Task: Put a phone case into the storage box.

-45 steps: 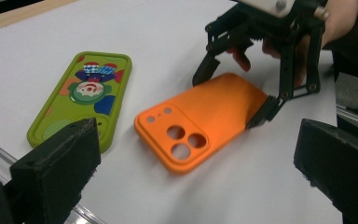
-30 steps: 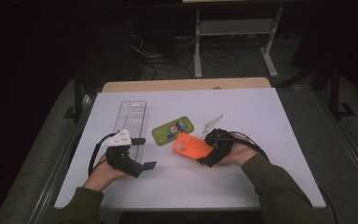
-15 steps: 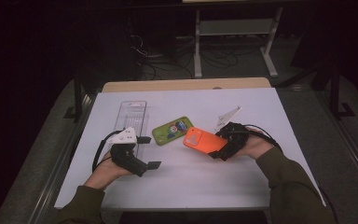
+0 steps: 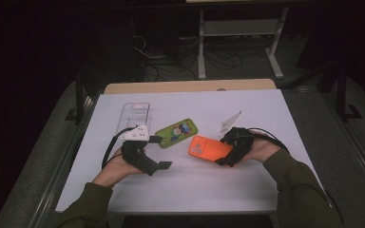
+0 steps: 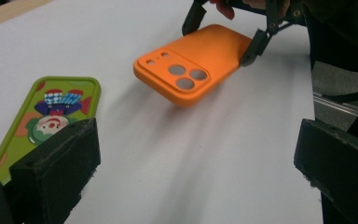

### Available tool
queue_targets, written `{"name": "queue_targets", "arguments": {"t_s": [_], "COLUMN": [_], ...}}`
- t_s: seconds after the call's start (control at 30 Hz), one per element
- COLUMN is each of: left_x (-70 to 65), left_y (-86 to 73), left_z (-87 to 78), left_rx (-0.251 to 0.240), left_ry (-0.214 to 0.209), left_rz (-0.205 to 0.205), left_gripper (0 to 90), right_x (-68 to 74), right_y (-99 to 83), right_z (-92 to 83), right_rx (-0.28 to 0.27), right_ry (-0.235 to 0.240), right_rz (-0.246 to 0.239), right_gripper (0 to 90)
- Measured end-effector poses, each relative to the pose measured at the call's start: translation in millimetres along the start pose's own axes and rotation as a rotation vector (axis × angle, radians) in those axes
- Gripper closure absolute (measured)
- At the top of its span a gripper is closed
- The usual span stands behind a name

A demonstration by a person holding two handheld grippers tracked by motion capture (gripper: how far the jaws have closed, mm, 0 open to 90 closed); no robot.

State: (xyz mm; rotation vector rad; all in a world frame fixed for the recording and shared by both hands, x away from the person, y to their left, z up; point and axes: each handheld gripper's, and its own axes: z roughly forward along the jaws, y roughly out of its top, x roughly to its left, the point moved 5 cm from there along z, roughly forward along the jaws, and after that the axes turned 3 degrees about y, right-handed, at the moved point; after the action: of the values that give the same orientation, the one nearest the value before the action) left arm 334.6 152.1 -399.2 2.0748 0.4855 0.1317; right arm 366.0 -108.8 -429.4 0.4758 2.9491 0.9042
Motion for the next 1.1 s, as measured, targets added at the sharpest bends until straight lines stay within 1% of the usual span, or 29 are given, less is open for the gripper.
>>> {"name": "queue_targets", "arguments": {"t_s": [0.07,0.13,0.2,0.23,0.3,0.33,0.37,0.5,0.53,0.57,0.63,0.7,0.8,0.83,0.87,0.93,1.0,1.03,1.1], "left_x": [0.1,0.6,0.5,0.7,0.5,-0.6,-0.2,-1.0,-0.7,-1.1,-0.7,1.1,3.5,4.3,4.1,4.2,3.3,3.3,3.7], "left_y": [2.4,5.7,10.2,11.2,13.8,15.5,16.7,23.9,25.9,28.4,32.2,35.8,40.4,41.6,42.8,43.9,43.3,42.5,40.7], "left_z": [2.1,4.2,7.6,8.4,11.9,14.5,16.1,23.8,26.0,28.7,31.6,35.4,39.8,41.0,41.9,43.1,43.9,44.7,45.9], "left_rx": [0.001,0.006,-0.003,0.004,0.011,0.012,0.013,0.039,0.045,0.049,0.052,0.049,0.056,0.064,0.065,0.072,0.077,0.082,0.097], "left_ry": [-0.002,-0.008,-0.015,-0.017,-0.019,-0.024,-0.026,-0.045,-0.045,-0.049,-0.061,-0.060,-0.067,-0.070,-0.068,-0.075,-0.096,-0.100,-0.110], "left_rz": [-0.002,0.007,0.010,0.019,0.033,0.026,0.039,0.065,0.080,0.087,0.101,0.105,0.125,0.140,0.146,0.159,0.167,0.173,0.187], "left_gripper": [0.0,0.0,0.0,0.0,0.0,0.0,0.0,0.0,0.0,0.0,0.0,0.0,0.0,0.0,0.0,0.0,0.0,0.0,0.0], "right_x": [-0.2,-0.5,-0.1,0.4,2.0,0.5,-0.2,1.0,1.4,1.6,2.0,2.1,1.8,1.8,1.5,1.1,1.7,1.8,3.4], "right_y": [-0.8,-1.6,-1.8,-1.9,-1.4,-2.0,-2.2,-2.2,-2.2,-1.9,-1.3,-0.7,0.1,0.1,0.6,2.6,3.2,4.0,5.2], "right_z": [-0.5,-1.2,-2.1,-2.3,-2.5,-2.6,-2.4,-2.4,-2.8,-3.2,-3.9,-3.9,-3.3,-3.3,-3.1,-2.1,-1.3,-0.7,0.8], "right_rx": [0.002,0.001,0.001,0.005,0.001,0.007,0.005,0.012,0.015,0.014,0.013,0.014,0.017,0.017,0.013,0.010,0.014,0.016,0.012], "right_ry": [0.002,0.004,0.005,0.008,0.012,0.010,0.010,0.014,0.013,0.012,0.012,0.013,0.018,0.018,0.020,0.032,0.038,0.040,0.055], "right_rz": [-0.003,-0.006,-0.005,-0.012,-0.002,-0.023,-0.038,-0.046,-0.045,-0.048,-0.053,-0.056,-0.062,-0.062,-0.064,-0.075,-0.078,-0.089,-0.094], "right_gripper": [15.7,15.7,15.7,15.8,15.7,15.7,15.7,15.7,15.7,15.7,15.7,15.7,15.7,15.7,15.7,15.7,15.7,15.7,15.7]}}
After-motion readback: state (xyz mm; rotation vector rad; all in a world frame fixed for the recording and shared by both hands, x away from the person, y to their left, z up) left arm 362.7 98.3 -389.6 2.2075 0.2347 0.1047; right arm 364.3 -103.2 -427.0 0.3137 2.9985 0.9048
